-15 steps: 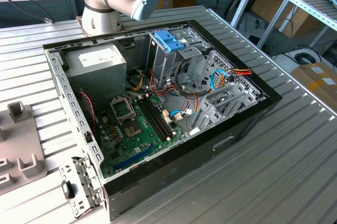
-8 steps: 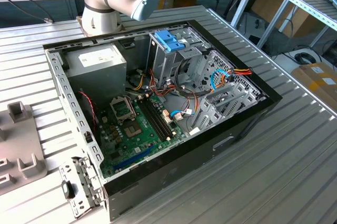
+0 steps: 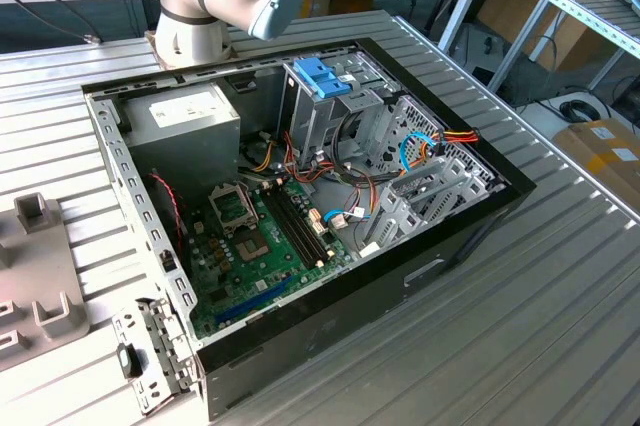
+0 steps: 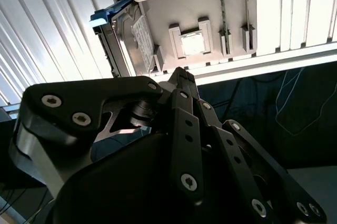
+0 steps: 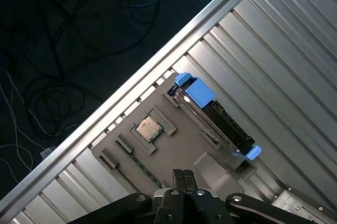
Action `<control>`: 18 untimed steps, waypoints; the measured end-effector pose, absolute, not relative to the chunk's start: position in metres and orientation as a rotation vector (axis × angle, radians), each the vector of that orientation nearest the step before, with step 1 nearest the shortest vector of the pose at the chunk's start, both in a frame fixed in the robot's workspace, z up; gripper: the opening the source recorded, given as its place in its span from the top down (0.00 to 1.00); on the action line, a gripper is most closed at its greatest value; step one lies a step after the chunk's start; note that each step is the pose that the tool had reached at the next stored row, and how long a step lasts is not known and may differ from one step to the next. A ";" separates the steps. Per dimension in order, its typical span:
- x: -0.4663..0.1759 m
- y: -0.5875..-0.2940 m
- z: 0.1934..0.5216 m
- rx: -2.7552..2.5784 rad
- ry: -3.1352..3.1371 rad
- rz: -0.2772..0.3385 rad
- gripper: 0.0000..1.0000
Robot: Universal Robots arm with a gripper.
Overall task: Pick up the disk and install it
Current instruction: 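Pick up the disk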
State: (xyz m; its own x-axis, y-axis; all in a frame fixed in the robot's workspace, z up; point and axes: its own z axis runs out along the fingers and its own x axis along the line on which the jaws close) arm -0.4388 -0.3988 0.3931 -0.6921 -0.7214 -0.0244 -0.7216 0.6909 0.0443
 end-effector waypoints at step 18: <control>-0.439 -0.399 0.393 -1.321 2.845 0.079 0.90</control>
State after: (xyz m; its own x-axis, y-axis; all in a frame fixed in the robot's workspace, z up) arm -0.4387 -0.3987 0.3931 -0.6454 -0.7635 -0.0245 -0.7637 0.6441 0.0443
